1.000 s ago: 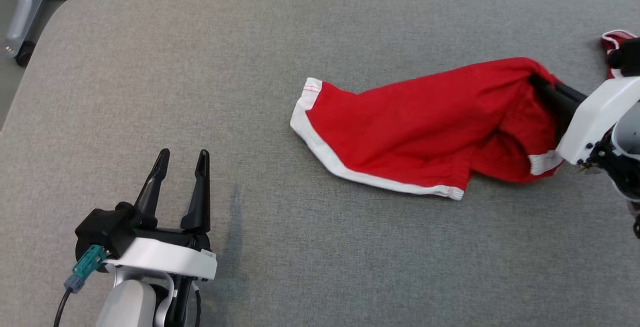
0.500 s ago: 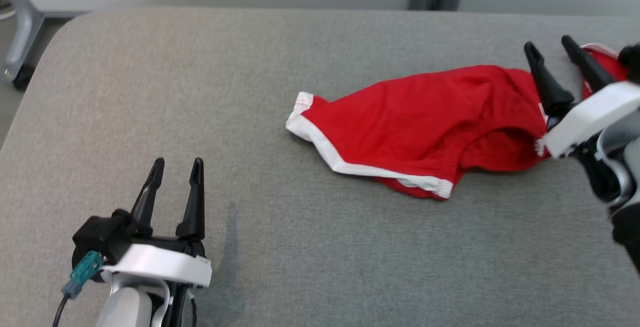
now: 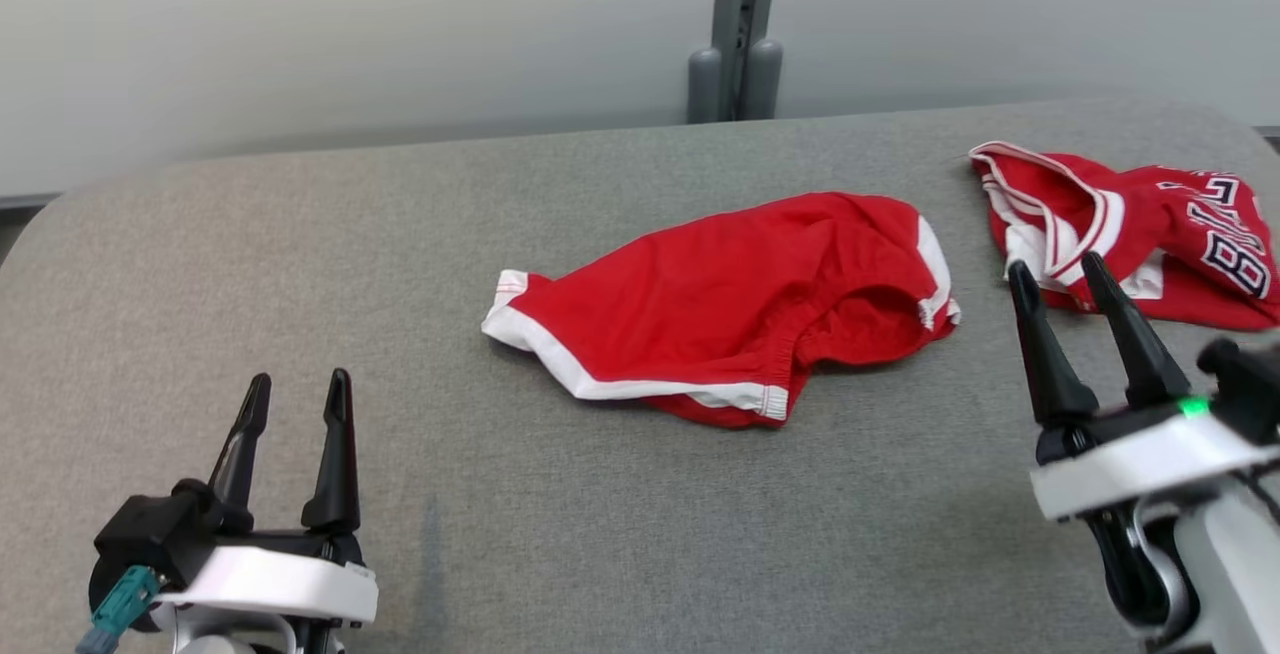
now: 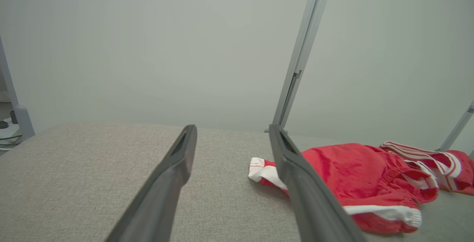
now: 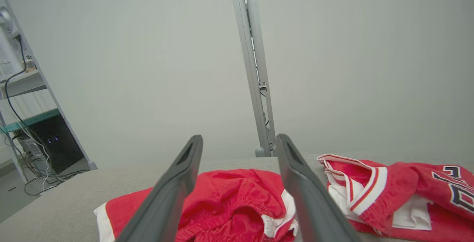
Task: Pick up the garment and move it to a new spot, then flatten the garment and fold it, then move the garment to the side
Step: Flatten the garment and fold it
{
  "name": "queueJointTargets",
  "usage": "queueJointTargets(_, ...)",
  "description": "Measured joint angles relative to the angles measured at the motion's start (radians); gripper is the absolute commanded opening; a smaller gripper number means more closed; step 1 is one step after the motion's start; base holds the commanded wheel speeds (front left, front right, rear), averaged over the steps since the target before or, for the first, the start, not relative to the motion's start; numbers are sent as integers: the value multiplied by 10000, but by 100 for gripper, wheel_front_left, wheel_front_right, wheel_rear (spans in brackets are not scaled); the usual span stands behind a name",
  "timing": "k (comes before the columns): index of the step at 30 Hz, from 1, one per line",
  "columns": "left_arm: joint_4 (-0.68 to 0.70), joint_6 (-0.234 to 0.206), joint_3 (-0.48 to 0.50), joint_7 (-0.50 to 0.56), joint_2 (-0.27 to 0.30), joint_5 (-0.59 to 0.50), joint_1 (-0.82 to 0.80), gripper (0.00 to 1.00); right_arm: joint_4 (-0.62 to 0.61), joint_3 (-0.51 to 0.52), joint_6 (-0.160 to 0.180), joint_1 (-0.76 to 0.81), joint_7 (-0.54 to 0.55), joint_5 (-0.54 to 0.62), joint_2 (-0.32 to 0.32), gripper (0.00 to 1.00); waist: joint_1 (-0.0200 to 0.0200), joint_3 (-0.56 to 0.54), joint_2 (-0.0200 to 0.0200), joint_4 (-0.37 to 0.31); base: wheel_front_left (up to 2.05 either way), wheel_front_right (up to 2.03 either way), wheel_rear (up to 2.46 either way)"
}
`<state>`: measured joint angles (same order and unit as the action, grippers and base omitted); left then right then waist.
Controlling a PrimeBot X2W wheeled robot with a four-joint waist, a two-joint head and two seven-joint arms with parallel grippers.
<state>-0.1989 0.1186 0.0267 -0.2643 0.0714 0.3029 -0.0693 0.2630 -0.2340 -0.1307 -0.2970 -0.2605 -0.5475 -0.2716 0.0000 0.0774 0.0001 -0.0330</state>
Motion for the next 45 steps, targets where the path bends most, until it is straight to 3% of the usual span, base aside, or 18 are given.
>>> queueJointTargets(3, 50, -2, 46, 0, 0, -56, 169, 100, -784, 991, 0, 1104, -13, 746, 692, 100, 0, -194, 0, -107, 0, 0, 0)
queueJointTargets(10, 69, -10, -40, 0, -50, -121, 515, 100, -1097, 1534, 2, 2541, -13, 1929, 1668, 100, 0, -480, 0, -146, 0, 0, 0)
queueJointTargets(19, 0, -10, -238, 0, -105, -138, 644, 100, -784, 1164, 2, 2645, -13, 2015, 1818, 100, 0, -722, 0, 12, 0, 0, 0)
queueJointTargets(22, -29, -10, -244, 0, -115, -123, 639, 100, -144, 456, 2, 2377, 52, 1404, 1745, 100, 0, -734, 0, 93, 0, 0, 0)
queueJointTargets(32, -140, -8, -454, 0, -138, -54, 394, 100, 3616, -1973, 0, -370, 1258, -105, 1290, 100, 0, -448, 0, 867, 0, 0, 0)
queueJointTargets(43, -267, 25, -527, 0, -136, -29, 191, 100, 5889, -3290, 0, -1838, 846, -1417, 1398, 100, 0, -126, -1, 1790, 0, 0, 0)
queueJointTargets(44, -272, 25, -529, 0, -134, -25, 186, 100, 6006, -3381, 0, -1929, 780, -1480, 1396, 73, 0, -105, 0, 1830, 0, 0, 0)
queueJointTargets(45, -280, 27, -531, 0, -134, -25, 181, 100, 6130, -3484, 0, -2003, 719, -1544, 1388, 38, 0, -91, 0, 1864, 0, 0, 0)
